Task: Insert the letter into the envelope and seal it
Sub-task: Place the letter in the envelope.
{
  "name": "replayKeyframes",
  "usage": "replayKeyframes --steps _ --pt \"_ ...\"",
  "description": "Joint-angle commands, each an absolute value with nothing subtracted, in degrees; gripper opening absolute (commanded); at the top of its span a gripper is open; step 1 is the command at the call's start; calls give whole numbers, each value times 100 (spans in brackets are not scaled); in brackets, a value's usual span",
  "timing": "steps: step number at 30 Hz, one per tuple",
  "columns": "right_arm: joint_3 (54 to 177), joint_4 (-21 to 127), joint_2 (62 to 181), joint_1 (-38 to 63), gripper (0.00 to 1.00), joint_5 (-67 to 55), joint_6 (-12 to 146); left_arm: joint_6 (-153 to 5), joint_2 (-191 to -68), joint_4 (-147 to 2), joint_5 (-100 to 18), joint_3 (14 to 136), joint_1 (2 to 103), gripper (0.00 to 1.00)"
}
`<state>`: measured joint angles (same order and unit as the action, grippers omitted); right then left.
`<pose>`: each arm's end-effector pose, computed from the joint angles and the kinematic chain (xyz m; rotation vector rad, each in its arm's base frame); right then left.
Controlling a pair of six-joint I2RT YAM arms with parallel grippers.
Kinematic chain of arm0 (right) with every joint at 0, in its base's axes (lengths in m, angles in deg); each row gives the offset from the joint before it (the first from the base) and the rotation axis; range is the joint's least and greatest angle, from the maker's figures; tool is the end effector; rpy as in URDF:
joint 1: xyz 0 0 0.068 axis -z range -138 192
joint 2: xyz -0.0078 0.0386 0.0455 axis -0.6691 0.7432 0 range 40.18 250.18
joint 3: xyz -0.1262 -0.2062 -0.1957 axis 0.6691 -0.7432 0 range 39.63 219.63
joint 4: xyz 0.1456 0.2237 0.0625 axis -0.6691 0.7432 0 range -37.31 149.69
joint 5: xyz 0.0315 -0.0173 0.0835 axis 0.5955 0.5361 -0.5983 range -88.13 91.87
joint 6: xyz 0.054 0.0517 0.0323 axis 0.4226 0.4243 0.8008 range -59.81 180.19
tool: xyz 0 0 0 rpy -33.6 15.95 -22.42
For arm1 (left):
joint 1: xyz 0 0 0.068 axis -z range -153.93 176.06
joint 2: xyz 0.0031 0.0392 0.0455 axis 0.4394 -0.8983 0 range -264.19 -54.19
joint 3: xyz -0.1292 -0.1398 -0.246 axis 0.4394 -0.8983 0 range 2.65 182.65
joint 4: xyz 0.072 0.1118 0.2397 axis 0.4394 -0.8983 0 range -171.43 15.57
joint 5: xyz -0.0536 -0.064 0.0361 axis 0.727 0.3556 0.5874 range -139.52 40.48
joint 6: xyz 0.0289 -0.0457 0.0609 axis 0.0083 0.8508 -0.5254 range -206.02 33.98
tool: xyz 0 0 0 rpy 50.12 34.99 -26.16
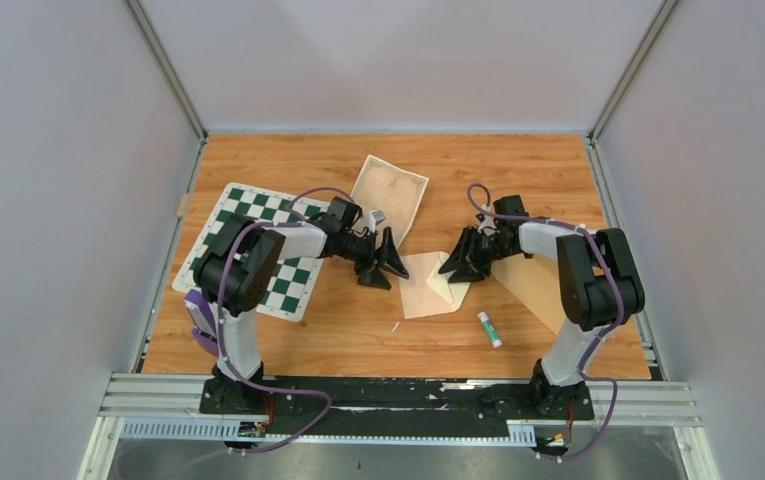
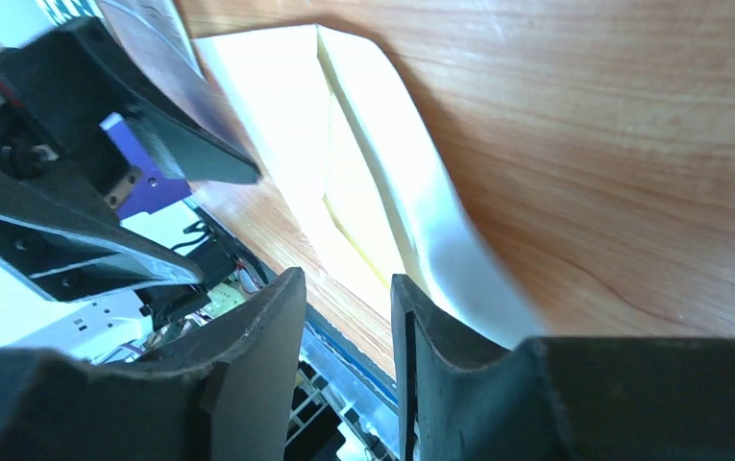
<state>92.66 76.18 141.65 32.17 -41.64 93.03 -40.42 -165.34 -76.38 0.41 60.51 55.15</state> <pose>0.3223 0.1052 0.1381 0.3948 2.8552 1.2356 0.3234 -0.2419 0.1269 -0.0015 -2.6969 1.4947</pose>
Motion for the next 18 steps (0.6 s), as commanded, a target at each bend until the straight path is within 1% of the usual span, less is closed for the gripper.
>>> replayKeyframes --steps 1,5,8,13,15,18 --pt "9363 8036 14313 3226 41 -4102 8853 -5112 -16050 -8685 -504 6316 5399 83" --pt "9292 8051 14384 3224 40 -3943 8772 -5522 -15684 -9437 -653 6439 5334 84" --pt "9280 8134 14369 3228 40 -3893 8705 -5606 -15659 -9605 -596 6309 5330 84" --pt "9102 8275 14267 3171 43 -3884 8528 -4866 -15652 -8248 -291 5405 5444 86" --pt "9007 8258 14274 3156 44 -3902 8561 -4650 -15709 -7793 -277 5251 5583 86" --pt "8870 8180 14307 3141 42 -3930 8687 -4386 -15888 -7395 -172 5188 5870 86"
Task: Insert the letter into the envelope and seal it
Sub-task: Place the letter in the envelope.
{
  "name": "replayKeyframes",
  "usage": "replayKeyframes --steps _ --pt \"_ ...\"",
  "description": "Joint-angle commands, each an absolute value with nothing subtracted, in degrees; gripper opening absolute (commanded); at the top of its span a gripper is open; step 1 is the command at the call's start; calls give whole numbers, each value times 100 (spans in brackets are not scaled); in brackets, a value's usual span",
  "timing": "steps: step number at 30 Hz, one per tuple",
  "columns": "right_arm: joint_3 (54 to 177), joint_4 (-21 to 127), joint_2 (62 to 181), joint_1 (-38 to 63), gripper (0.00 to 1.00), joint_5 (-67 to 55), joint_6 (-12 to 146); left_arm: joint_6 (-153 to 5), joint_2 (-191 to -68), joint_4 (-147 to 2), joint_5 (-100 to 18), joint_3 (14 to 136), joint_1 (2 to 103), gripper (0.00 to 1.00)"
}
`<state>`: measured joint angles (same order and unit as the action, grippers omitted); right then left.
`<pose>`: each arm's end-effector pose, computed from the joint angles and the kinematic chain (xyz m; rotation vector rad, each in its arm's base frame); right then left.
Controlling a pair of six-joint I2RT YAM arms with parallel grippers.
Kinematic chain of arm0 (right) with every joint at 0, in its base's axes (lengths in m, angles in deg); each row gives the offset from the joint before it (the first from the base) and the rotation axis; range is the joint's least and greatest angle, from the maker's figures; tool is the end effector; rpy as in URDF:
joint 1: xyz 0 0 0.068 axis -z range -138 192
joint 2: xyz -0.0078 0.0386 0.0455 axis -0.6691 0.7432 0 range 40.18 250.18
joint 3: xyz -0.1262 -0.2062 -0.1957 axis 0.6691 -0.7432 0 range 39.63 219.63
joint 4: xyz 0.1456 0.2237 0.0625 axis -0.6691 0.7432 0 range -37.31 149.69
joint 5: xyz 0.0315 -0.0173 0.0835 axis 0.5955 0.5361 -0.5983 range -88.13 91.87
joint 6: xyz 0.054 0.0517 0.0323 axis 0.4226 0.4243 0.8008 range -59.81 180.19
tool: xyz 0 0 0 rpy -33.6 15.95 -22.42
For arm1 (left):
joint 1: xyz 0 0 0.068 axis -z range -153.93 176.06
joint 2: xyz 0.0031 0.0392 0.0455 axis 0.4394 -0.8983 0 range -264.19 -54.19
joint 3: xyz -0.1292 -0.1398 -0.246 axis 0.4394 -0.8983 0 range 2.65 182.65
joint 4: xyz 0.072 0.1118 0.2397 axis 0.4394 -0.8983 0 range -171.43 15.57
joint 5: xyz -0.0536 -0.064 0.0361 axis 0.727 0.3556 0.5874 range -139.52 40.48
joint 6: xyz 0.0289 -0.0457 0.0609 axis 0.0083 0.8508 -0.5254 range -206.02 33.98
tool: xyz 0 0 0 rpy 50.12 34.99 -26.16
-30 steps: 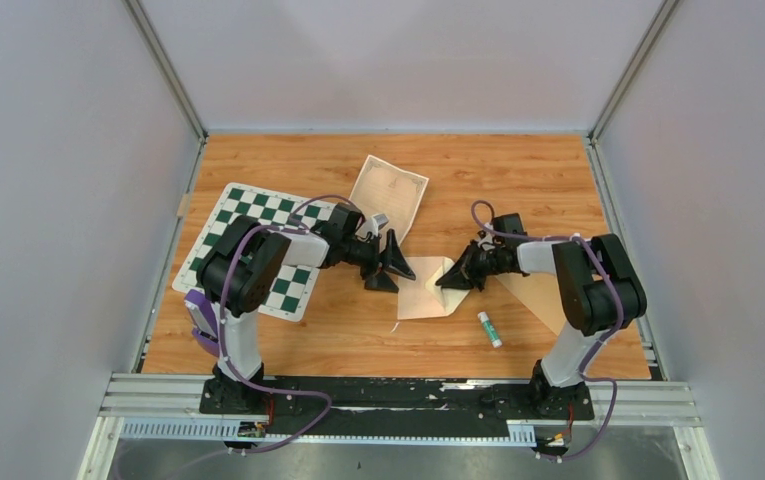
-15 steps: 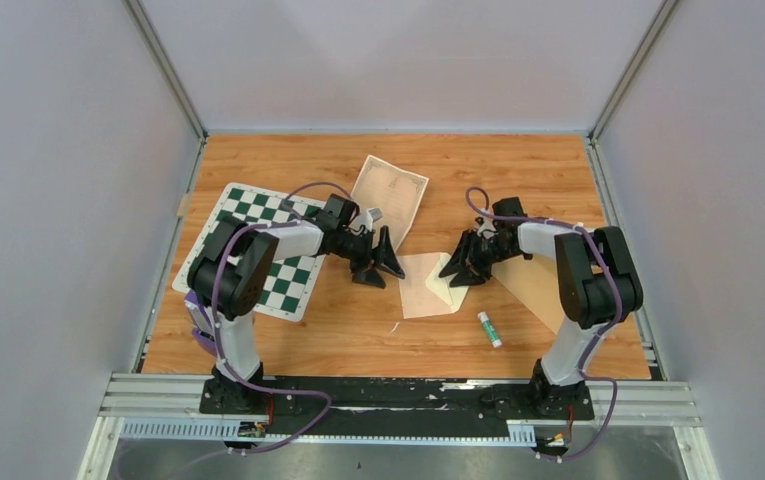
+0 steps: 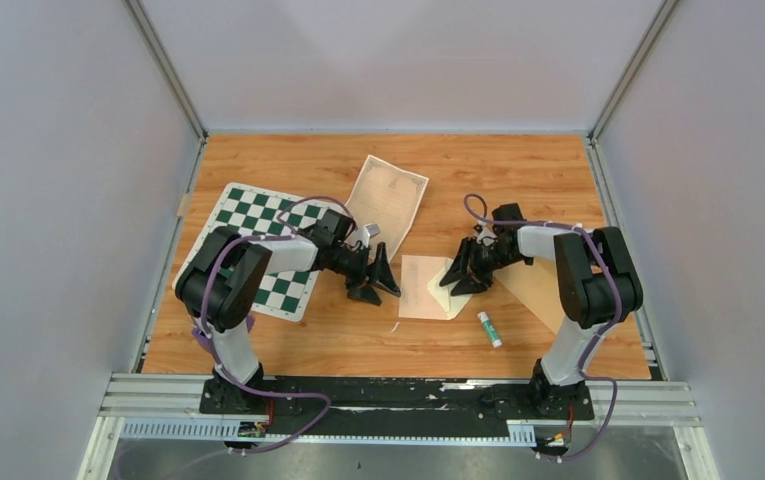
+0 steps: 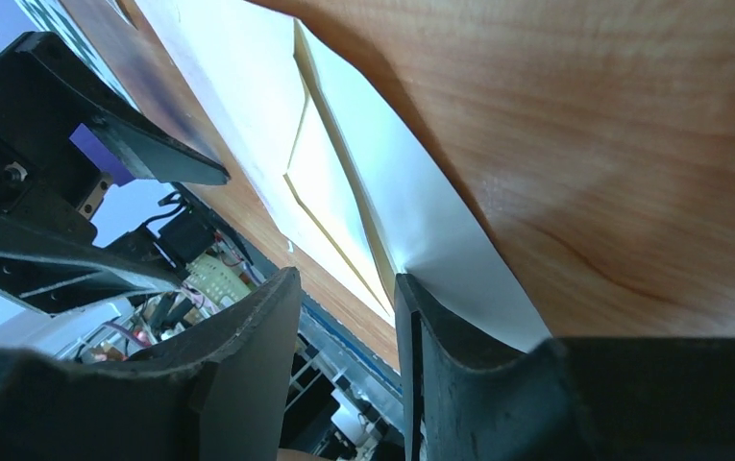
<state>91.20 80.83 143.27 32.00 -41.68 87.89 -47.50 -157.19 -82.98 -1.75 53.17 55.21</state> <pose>0.3057 0.1033 0.1208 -0.3347 -2.8157 -1.1540 0.2820 -0.2173 0.1343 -0.0882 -2.7485 1.3981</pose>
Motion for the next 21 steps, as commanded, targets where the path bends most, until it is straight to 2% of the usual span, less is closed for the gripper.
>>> replayKeyframes --steps 1,5,14,21 --pt "8833 8145 14330 3144 41 -3990 8736 -4345 -16008 -7255 -150 5193 5917 86" --pt "8718 8065 14370 3104 37 -4153 8938 -4116 -16374 -7013 -54 5191 6062 84" --pt "8525 7968 14206 2810 15 -4477 9280 -4196 -16662 -7180 49 5435 6285 82" --pt "8515 7969 14065 2797 13 -4450 9328 -4230 -16738 -7253 44 5498 6290 82"
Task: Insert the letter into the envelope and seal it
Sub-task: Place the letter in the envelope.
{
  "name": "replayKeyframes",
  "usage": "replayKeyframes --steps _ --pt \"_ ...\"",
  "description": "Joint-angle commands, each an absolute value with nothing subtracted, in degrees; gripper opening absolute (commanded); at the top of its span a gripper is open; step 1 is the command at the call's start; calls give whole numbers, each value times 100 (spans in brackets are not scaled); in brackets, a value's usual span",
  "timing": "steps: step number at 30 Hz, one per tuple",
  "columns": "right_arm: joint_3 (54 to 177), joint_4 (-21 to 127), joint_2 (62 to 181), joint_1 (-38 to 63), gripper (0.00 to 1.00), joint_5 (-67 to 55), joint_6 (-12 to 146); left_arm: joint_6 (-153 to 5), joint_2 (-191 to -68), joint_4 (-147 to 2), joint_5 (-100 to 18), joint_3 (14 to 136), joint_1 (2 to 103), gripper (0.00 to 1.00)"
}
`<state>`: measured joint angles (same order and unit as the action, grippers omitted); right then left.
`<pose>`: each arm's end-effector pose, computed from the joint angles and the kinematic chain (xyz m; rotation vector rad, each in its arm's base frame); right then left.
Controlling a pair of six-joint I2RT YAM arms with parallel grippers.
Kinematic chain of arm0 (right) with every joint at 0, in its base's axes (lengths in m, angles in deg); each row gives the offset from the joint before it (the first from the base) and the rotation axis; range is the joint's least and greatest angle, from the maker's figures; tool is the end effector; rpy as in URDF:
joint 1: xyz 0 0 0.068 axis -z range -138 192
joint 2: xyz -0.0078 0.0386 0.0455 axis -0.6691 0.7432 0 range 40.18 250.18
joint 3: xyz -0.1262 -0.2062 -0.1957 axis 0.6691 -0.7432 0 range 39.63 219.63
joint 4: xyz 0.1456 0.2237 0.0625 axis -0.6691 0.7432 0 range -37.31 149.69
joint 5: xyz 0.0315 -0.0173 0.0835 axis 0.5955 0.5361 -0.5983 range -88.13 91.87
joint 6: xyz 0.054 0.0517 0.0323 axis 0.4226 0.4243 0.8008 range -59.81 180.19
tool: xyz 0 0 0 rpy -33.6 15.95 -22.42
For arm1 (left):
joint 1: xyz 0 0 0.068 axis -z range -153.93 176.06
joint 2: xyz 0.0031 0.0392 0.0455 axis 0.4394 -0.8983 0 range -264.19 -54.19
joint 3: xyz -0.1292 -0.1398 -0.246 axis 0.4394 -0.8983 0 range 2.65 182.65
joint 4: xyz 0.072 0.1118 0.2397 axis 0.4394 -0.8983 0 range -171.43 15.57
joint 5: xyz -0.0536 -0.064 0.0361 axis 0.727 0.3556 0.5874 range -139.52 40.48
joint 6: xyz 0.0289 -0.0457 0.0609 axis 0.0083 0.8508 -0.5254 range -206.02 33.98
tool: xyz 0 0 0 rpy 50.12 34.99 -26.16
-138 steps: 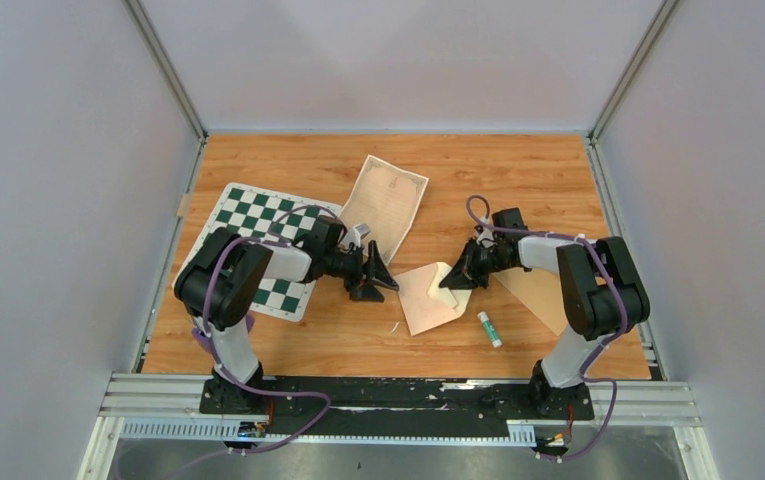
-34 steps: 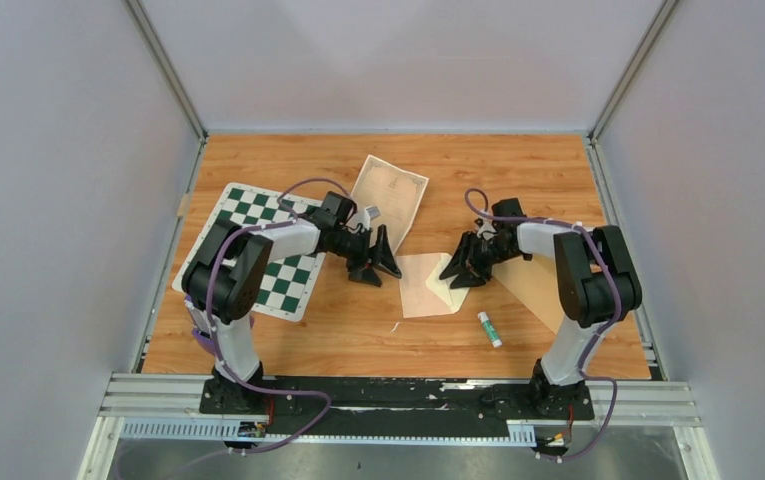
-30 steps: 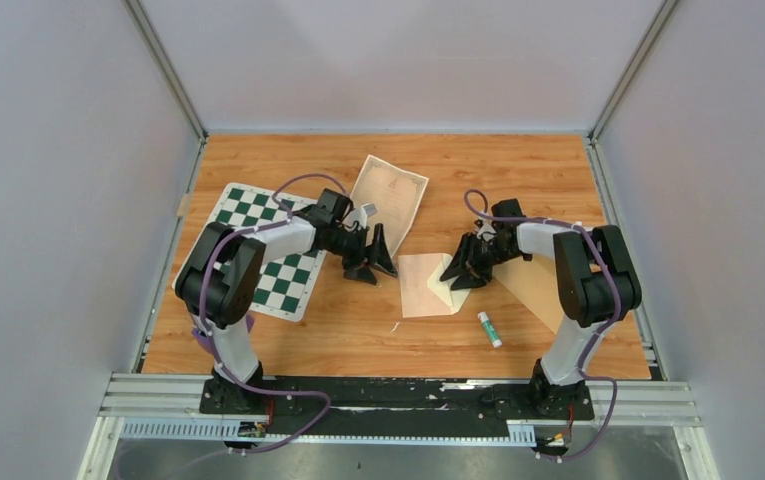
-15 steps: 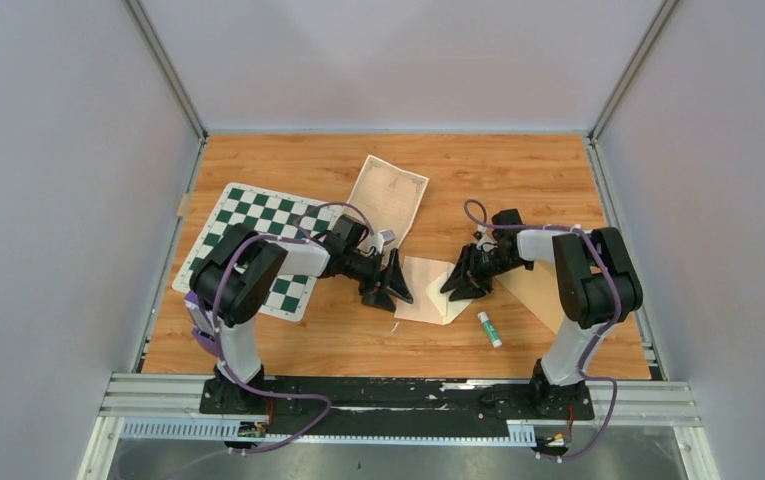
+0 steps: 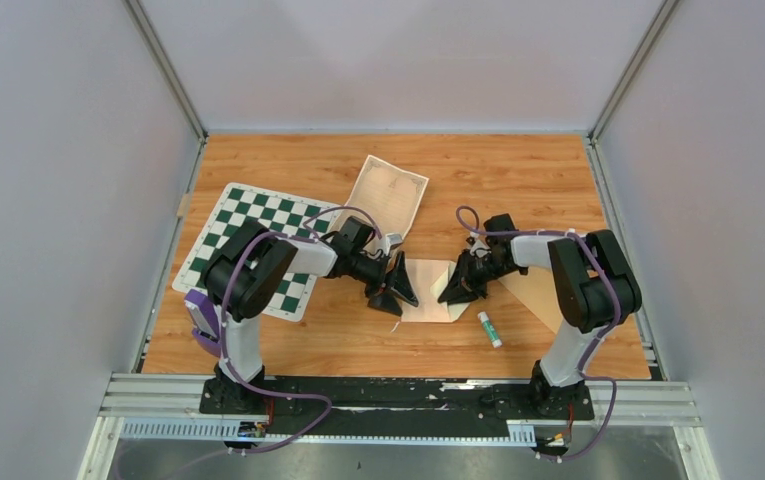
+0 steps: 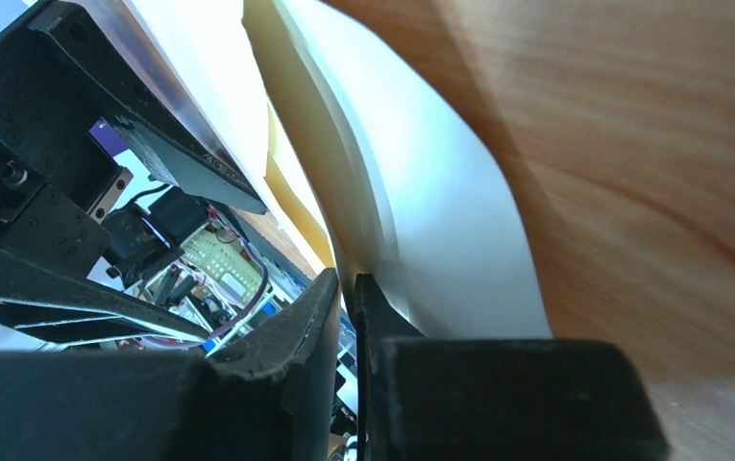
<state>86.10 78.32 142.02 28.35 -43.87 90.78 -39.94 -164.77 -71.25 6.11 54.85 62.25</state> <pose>0.2774 0.1194 0.1100 -0.3146 -2.7328 -1.1557 0.2708 -0.2704 0.1153 -0.1965 -2.5303 1.5113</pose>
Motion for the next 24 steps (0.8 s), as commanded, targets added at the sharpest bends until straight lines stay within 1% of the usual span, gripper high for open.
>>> replayKeyframes --steps 1,3,4,8,9,14,19,20,22,24 --pt "8553 7993 14046 2798 14 -4367 9242 -4236 -16734 -7305 29 5517 6290 82" --pt "8727 8243 14001 2863 22 -4178 8940 -4356 -16681 -7580 -76 5589 6287 82" --pt "8871 8403 13984 2935 23 -4150 8767 -4504 -16613 -7824 -134 5661 6279 82" --pt "9479 8935 13982 3087 3 -4159 8179 -5131 -16411 -8555 -171 6065 6176 82" --pt "9585 8943 14014 3100 0 -4078 8121 -5322 -16364 -8667 -193 6136 6118 82" --pt "9825 8727 14262 3311 0 -4016 8210 -6117 -15805 -9798 -318 6705 5760 82" --pt "10622 8644 14584 3574 0 -3749 7924 -7046 -15370 -10994 -409 7405 5233 82" --pt "10773 8656 14704 3606 1 -3670 7859 -7112 -15343 -11077 -435 7482 5175 82" --pt "11027 8697 14936 3666 11 -3548 7752 -7232 -15274 -11257 -524 7684 5117 82" --pt "11126 8737 15073 3680 15 -3546 7636 -7283 -15216 -11331 -625 7807 5081 82"
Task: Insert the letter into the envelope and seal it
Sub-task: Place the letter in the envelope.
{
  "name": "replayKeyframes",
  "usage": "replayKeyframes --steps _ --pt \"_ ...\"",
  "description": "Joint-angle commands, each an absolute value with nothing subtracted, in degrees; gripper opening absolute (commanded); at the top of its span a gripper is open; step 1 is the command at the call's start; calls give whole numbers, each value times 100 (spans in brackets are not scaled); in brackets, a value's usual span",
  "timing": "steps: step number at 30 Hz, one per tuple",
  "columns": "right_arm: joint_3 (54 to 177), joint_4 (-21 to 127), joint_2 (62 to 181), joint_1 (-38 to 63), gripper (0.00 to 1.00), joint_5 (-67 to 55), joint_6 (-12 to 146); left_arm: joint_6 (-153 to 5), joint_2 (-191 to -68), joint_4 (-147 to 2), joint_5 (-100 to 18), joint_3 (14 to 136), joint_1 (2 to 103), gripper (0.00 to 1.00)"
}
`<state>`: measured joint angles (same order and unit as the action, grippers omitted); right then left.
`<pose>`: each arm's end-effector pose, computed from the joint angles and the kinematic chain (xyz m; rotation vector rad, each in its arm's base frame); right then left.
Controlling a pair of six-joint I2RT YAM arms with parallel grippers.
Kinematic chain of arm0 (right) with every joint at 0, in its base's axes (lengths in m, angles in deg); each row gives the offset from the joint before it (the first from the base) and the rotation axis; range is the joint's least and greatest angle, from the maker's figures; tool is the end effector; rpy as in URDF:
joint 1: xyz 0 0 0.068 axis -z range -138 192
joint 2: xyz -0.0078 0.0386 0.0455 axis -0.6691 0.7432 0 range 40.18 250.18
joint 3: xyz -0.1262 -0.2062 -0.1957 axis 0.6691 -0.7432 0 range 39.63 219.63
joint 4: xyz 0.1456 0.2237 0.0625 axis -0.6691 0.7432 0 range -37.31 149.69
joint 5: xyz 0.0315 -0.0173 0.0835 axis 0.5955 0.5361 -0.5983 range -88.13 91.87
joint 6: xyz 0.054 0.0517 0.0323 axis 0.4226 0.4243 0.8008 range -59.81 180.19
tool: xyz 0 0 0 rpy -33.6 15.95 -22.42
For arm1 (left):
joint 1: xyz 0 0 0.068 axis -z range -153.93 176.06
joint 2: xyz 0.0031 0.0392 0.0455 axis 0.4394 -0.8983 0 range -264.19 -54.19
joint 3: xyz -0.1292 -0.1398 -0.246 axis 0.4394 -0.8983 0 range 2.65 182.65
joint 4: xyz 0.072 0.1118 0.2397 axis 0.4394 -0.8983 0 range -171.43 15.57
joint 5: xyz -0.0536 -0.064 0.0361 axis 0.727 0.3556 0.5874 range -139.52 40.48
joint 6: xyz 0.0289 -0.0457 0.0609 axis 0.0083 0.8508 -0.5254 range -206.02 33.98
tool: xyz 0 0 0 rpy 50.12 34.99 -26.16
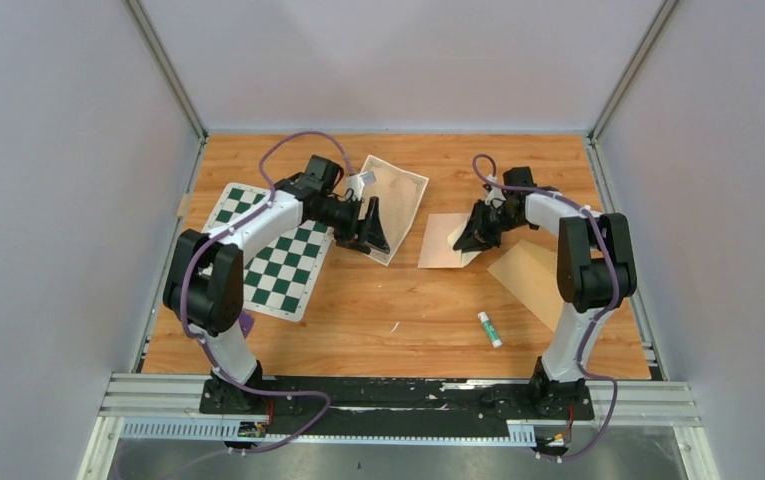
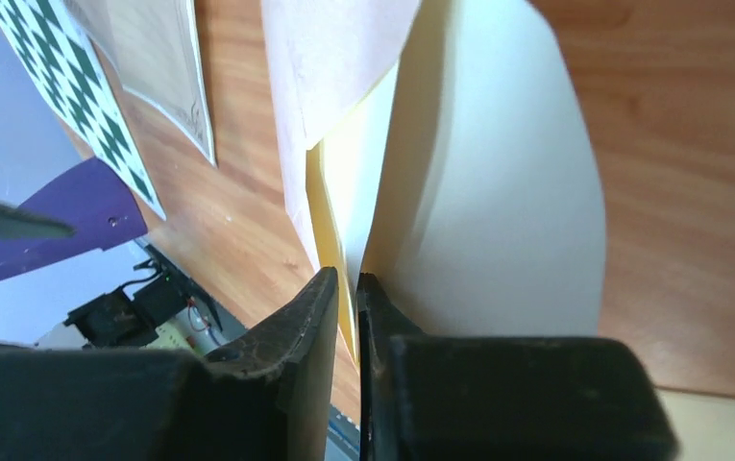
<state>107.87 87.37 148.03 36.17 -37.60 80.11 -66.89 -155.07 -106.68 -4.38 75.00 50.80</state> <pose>0.3786 0.0838 0.1599 0.2086 2.8338 1.0796 0.3363 -0.2102 0.2326 0.4205 2.6595 -1.2929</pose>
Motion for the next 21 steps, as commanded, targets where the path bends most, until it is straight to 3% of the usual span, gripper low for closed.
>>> replayKeyframes --steps 1,5,14,15,18,21 --pt "11096 8741 15098 3675 17 -3553 7628 -7319 -15183 -11366 -715 7867 5070 82" --pt "11052 8807 15114 3680 33 -3459 7467 -7427 -15121 -11420 -858 7966 4988 81" --pt "12813 10231 15284 3791 46 -2460 6327 -7634 -14993 -11332 -1353 8292 4738 81" --pt "12963 10387 15263 3795 52 -2356 6288 -7648 -15000 -11343 -1413 8356 4653 81" --pt "13236 10834 15211 3803 61 -2158 6125 -7699 -15016 -11427 -1613 8695 4473 82" --pt "13156 10849 15120 3816 62 -2132 6084 -7735 -14990 -11428 -1602 8847 4289 82"
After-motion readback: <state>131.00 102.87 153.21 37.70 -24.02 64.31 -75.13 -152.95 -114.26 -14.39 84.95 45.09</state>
